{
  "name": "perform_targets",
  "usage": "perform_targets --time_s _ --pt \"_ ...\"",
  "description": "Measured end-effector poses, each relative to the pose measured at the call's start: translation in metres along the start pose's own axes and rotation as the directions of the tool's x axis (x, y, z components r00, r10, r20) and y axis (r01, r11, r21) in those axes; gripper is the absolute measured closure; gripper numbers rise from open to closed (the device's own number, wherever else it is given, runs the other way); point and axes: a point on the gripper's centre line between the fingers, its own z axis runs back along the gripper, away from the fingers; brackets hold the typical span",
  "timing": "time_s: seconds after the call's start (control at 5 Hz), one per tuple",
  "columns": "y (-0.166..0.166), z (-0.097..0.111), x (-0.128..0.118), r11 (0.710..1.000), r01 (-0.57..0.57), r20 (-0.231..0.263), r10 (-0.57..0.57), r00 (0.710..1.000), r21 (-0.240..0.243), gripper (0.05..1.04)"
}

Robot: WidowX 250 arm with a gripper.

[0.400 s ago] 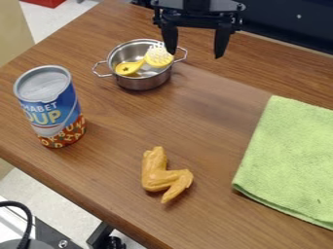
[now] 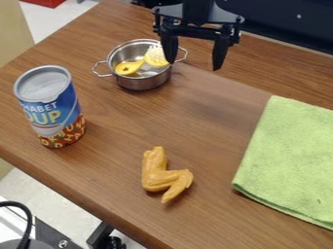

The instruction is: Move the can to the upper right side of the table

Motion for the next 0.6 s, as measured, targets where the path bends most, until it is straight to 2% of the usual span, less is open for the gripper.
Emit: perform_targets --time_s 0.2,0.4,0.6 --pt "0.012 0.011 0.005 0.996 0.09 -0.017 -0.09 0.996 0.006 0.086" --pt "0.026 0.022 0.001 0.968 0.25 -0.066 -0.25 0.966 -0.009 0.085" --pt "0.052 0.039 -0.011 0.933 0.357 0.002 -0.358 0.934 -0.048 0.085"
